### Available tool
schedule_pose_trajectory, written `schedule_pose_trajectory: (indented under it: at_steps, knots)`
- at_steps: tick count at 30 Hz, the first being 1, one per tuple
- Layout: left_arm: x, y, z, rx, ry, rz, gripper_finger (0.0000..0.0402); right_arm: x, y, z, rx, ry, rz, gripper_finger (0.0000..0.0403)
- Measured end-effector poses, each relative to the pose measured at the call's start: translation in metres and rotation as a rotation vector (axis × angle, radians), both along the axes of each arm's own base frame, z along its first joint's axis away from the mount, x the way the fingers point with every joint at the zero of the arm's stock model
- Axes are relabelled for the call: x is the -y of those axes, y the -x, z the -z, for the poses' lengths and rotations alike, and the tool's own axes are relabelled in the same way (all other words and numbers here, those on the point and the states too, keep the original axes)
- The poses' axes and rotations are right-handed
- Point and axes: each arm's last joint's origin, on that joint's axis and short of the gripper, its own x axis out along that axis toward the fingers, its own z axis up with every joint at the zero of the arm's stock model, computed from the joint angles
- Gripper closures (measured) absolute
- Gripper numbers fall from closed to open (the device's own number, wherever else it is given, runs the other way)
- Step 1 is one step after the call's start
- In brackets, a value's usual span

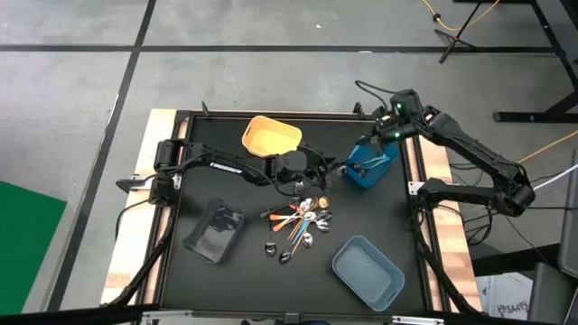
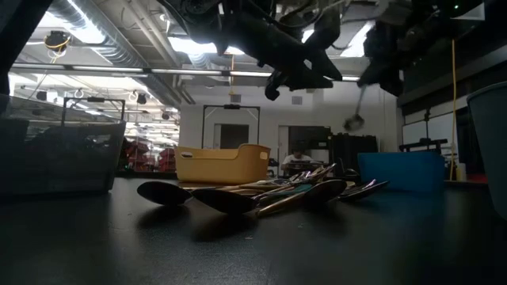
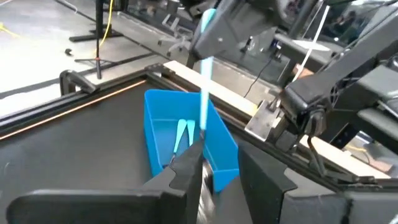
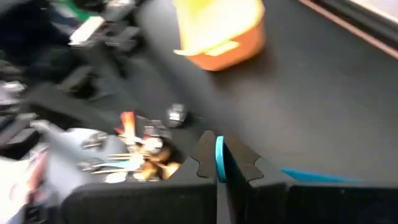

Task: Sort silverware by color (type)
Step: Put the light blue spoon into the blue bin

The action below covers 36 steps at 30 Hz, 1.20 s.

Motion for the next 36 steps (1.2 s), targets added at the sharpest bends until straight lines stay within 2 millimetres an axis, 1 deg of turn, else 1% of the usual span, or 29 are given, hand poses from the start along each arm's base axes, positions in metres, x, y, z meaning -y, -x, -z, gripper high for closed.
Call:
schedule_pose_trajectory:
  at_steps: [5,12,21,23,28,30,36]
  knots:
    - [0.0,0.001,0.002,-0.026,0.002,0.0,0.0305,0.008,0.017,0.007,-0.117,-0.017,0.118,0.0403]
    - [0.0,0.001,0.002,-0.024,0.002,0.0,0.0305,0.013,0.032,0.009,-0.103,-0.101,0.16,0.0403]
    - [0.002,0.0,0.002,-0.023,0.002,0.005,0.0305,0.021,0.051,0.013,-0.187,-0.089,0.276,0.0403]
    - [0.002,0.0,0.002,-0.023,0.002,0.005,0.0305,0.021,0.054,0.015,-0.234,-0.085,0.298,0.0403]
    - [0.002,0.0,0.002,-0.023,0.002,0.004,0.0305,0.013,0.062,0.022,-0.433,-0.086,0.313,0.0403]
    - [0.002,0.0,0.002,-0.023,0.001,0.004,0.0305,0.011,0.063,0.025,-0.453,-0.098,0.3,0.0403]
    - [0.002,0.0,0.002,-0.023,0.001,0.004,0.0305,0.009,0.063,0.045,-0.451,-0.146,0.283,0.0403]
